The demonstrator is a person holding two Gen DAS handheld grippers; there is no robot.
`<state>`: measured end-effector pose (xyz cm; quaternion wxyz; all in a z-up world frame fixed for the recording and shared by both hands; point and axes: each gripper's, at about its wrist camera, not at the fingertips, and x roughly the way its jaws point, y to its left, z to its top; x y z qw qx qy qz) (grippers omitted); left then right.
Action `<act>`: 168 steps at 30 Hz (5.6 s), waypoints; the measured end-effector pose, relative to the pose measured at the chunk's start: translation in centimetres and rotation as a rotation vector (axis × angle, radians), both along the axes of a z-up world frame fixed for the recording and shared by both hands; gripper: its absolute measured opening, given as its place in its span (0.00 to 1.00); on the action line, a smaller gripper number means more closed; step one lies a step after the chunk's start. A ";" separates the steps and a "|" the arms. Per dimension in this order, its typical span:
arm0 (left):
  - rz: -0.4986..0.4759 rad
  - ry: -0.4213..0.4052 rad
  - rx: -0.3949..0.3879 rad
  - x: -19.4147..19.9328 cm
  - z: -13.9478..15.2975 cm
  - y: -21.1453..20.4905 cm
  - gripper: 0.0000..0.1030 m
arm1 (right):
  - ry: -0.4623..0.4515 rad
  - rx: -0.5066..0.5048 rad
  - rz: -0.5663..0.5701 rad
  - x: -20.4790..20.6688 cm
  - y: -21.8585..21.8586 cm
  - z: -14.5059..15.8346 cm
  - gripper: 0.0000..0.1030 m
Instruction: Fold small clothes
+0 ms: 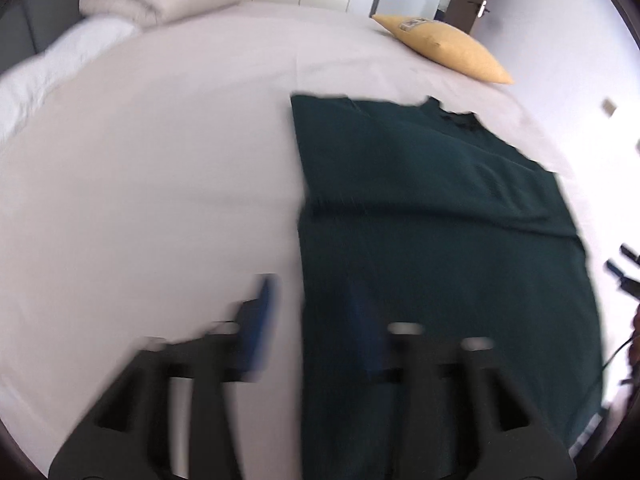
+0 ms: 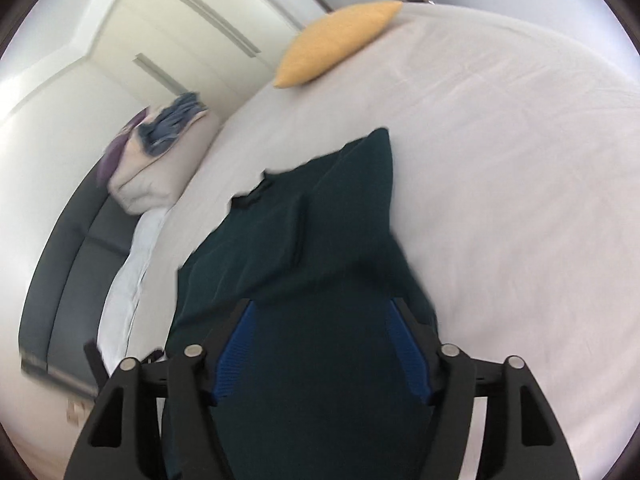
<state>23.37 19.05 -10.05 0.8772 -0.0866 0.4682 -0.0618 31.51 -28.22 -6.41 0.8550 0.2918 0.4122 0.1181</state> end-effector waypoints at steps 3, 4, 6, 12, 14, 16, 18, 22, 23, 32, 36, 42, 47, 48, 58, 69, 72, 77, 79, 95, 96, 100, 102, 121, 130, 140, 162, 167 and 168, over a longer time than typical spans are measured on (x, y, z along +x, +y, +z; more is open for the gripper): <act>-0.007 -0.002 -0.087 -4.4 1.0 0.7 0.72 | -0.007 -0.013 0.048 -5.2 0.2 -0.1 0.71; -0.015 0.019 -0.110 -5.4 1.0 0.8 0.72 | -0.002 -0.008 0.061 -6.6 0.0 -0.3 0.72; -0.013 0.055 -0.157 -8.0 0.9 1.2 0.72 | 0.018 -0.019 0.074 -9.3 0.3 -1.0 0.72; -0.027 0.139 -0.221 -14.1 -0.6 1.6 0.72 | 0.027 0.014 0.048 -14.9 -1.0 -2.0 0.78; -0.012 0.172 -0.247 -15.7 -1.5 2.3 0.72 | 0.037 0.016 0.027 -15.8 -1.6 -2.3 0.80; -0.012 0.204 -0.284 -16.9 -2.5 2.9 0.72 | 0.052 0.016 0.020 -16.6 -2.0 -2.7 0.80; -0.029 0.225 -0.300 -18.0 -3.0 3.0 0.72 | 0.074 0.021 0.020 -16.9 -2.2 -3.2 0.80; -0.036 0.248 -0.341 -18.2 -3.5 3.2 0.72 | 0.114 0.059 0.024 -17.4 -2.1 -4.4 0.80; -0.034 0.259 -0.360 -18.2 -3.7 3.4 0.72 | 0.118 0.069 0.023 -17.6 -2.2 -4.6 0.80; -0.042 0.342 -0.484 -16.2 -4.8 5.1 0.60 | 0.137 0.208 -0.003 -18.2 -3.7 -5.4 0.80; -0.027 0.376 -0.522 -15.5 -5.4 5.5 0.47 | 0.150 0.239 0.005 -18.6 -4.0 -5.7 0.78; -0.047 0.435 -0.555 -15.7 -5.8 5.4 0.46 | 0.170 0.259 0.017 -19.2 -4.3 -5.8 0.75; -0.054 0.453 -0.600 -15.5 -5.8 4.8 0.30 | 0.188 0.264 0.025 -19.6 -4.6 -5.9 0.73; -0.058 0.456 -0.603 -15.5 -6.0 4.5 0.29 | 0.191 0.264 0.026 -19.6 -4.6 -6.0 0.72; -0.044 0.407 -0.653 -15.7 -6.4 4.4 0.10 | 0.243 0.247 0.023 -20.2 -5.1 -6.1 0.68; -0.058 0.351 -0.674 -16.3 -6.1 4.5 0.07 | 0.283 0.204 0.120 -18.9 -2.1 -6.7 0.31; -0.058 0.339 -0.675 -16.4 -5.9 4.6 0.07 | 0.292 0.182 0.126 -18.9 -1.8 -6.9 0.14; -0.056 0.325 -0.690 -16.8 -6.1 5.0 0.06 | 0.273 0.191 0.119 -19.3 -2.1 -6.6 0.08; -0.055 0.314 -0.702 -16.9 -6.2 5.3 0.06 | 0.255 0.196 0.120 -19.2 -2.0 -6.2 0.07; -0.025 0.111 -0.843 -13.2 -0.3 6.6 0.06 | 0.096 0.257 0.148 -13.3 -0.5 -0.2 0.07; -0.023 0.104 -0.844 -12.7 -0.1 6.5 0.06 | 0.089 0.249 0.151 -12.8 -0.2 0.2 0.07; -0.002 0.080 -0.856 -10.9 0.8 6.9 0.06 | 0.058 0.241 0.159 -10.4 0.3 1.5 0.07; 0.008 0.066 -0.855 -9.6 1.5 7.0 0.06 | 0.051 0.240 0.149 -8.9 0.3 1.8 0.07; 0.053 0.022 -0.755 6.5 3.8 6.1 0.02 | 0.019 0.206 0.069 4.7 -0.2 1.9 0.07; 0.075 -0.006 -0.720 12.2 4.3 6.3 0.02 | 0.012 0.181 0.019 8.2 -1.5 1.5 0.07; 0.096 -0.018 -0.638 18.6 4.8 4.7 0.02 | 0.012 0.128 -0.021 12.5 -2.4 1.1 0.07; 0.245 0.055 -0.526 32.6 -3.2 5.0 0.02 | 0.141 0.071 -0.120 22.9 -4.5 -4.3 0.06; 0.288 0.065 -0.555 33.7 -5.4 6.3 0.03 | 0.184 0.131 -0.152 23.6 -5.1 -6.0 0.09; 0.300 0.050 -0.565 33.4 -5.3 6.7 0.03 | 0.178 0.175 -0.166 23.4 -5.6 -6.1 0.13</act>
